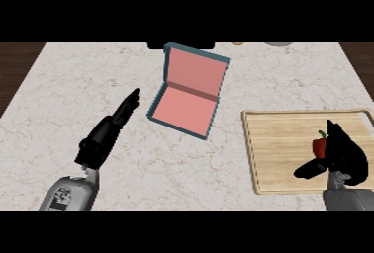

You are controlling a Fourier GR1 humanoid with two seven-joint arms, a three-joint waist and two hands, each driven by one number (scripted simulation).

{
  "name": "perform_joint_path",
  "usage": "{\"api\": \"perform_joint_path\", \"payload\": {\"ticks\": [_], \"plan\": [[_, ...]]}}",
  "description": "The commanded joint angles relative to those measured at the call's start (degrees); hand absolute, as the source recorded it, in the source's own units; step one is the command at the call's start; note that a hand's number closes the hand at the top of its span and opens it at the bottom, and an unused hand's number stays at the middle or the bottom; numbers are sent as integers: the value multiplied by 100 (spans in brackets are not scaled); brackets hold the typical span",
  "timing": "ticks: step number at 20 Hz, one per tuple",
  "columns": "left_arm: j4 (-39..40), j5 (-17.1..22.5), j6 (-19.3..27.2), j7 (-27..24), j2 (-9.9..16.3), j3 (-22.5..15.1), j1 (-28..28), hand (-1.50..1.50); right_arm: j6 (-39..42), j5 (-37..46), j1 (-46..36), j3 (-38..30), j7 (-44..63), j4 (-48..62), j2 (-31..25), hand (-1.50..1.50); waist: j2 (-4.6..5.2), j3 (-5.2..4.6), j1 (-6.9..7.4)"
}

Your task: Pick the bell pepper from the tray and place it in the cardboard box

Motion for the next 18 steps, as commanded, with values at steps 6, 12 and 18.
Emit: {"api": "perform_joint_path", "payload": {"ticks": [6, 12, 18], "plan": [[380, -179, -178, -209, -184, 214, -178, 0, -530, 248, -89, -144, -510, 983, 146, -150, 5, 1, 1], [-48, -71, -246, 293, -229, 276, -324, 0, -216, 340, -108, -221, -322, 956, -25, -150, 3, 2, 3], [129, 5, -453, 163, -43, 519, -249, 0, -11, 146, -300, -395, -618, 1228, -212, 150, 5, 1, 5]]}}
